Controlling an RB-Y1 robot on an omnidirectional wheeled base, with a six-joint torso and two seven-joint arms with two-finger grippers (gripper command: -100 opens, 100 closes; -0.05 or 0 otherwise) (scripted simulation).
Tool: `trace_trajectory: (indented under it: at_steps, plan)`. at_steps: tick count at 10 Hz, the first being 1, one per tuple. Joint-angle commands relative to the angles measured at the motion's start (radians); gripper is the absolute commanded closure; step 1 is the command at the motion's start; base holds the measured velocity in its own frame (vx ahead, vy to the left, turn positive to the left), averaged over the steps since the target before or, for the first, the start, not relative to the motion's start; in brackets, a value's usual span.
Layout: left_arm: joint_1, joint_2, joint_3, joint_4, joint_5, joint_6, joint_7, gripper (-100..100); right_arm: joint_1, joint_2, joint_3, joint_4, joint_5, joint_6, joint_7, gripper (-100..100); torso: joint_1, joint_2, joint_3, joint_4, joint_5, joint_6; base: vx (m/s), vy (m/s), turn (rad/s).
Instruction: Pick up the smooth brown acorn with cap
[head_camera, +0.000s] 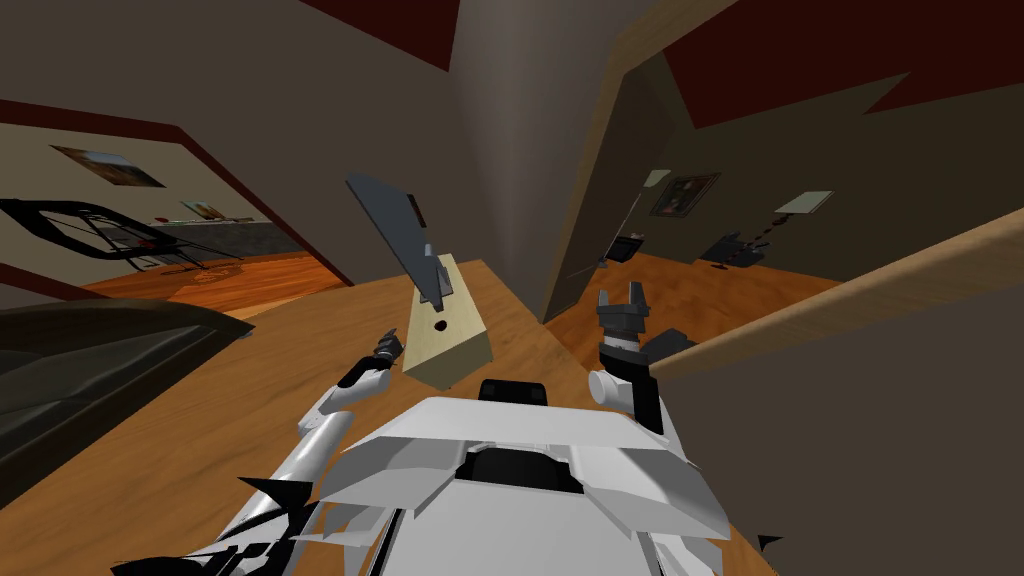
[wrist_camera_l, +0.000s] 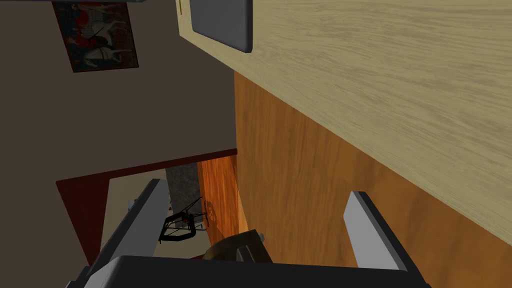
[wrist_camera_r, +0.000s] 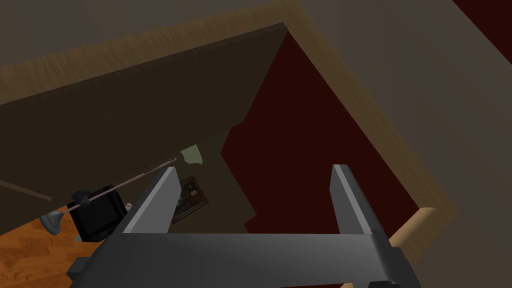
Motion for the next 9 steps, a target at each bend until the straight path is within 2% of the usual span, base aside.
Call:
trace_trajectory:
  at_steps: [1,2,3,4,5,6,7,8,9]
  plan:
    - [-0.004,0.006,0.017,0.033,0.010,0.027,0.007,-100,0.000,0.000,0.000,0.000,0.000,0.000,0.000,0,0.000,0.000,0.000,0.000,0.000,0.000,0.085,-0.074,0.020]
    - [-0.024,0.023,0.045,0.082,0.031,0.059,0.016,-100,0.000,0.000,0.000,0.000,0.000,0.000,0.000,0,0.000,0.000,0.000,0.000,0.000,0.000,0.119,-0.091,0.041]
    - [-0.024,0.023,0.045,0.090,0.031,0.063,0.016,-100,0.000,0.000,0.000,0.000,0.000,0.000,0.000,0,-0.001,-0.002,-0.001,0.000,0.000,0.000,0.105,-0.096,0.031]
    - [-0.044,0.038,0.072,0.127,0.052,0.099,0.025,-100,0.000,0.000,0.000,0.000,0.000,0.000,0.000,0,-0.001,-0.002,-0.001,-0.001,0.000,0.000,0.107,-0.115,0.049]
    - [-0.044,0.038,0.072,0.147,0.052,0.099,0.025,-100,0.000,0.000,0.000,0.000,0.000,0.000,0.000,0,-0.002,-0.002,-0.001,0.000,-0.001,0.000,0.089,-0.087,0.030]
    - [-0.066,0.052,0.100,0.188,0.071,0.133,0.033,-100,0.000,0.000,0.000,0.000,0.000,0.000,0.000,0,-0.001,-0.001,-0.001,0.000,0.000,0.000,0.103,-0.079,0.058]
    - [-0.066,0.052,0.100,0.203,0.071,0.133,0.033,-100,0.000,0.000,0.000,0.000,0.000,0.000,0.000,0,0.000,-0.002,-0.001,0.000,0.000,0.000,0.097,-0.076,0.034]
    - [-0.087,0.065,0.128,0.243,0.090,0.165,0.039,-100,0.000,0.000,0.000,0.000,0.000,0.000,0.000,0,0.000,-0.001,-0.001,0.000,0.000,0.000,0.117,-0.106,0.044]
    - [-0.087,0.065,0.128,0.257,0.090,0.165,0.039,-100,0.000,0.000,0.000,0.000,0.000,0.000,0.000,0,-0.002,-0.002,-0.001,-0.001,0.000,0.000,0.101,-0.086,0.046]
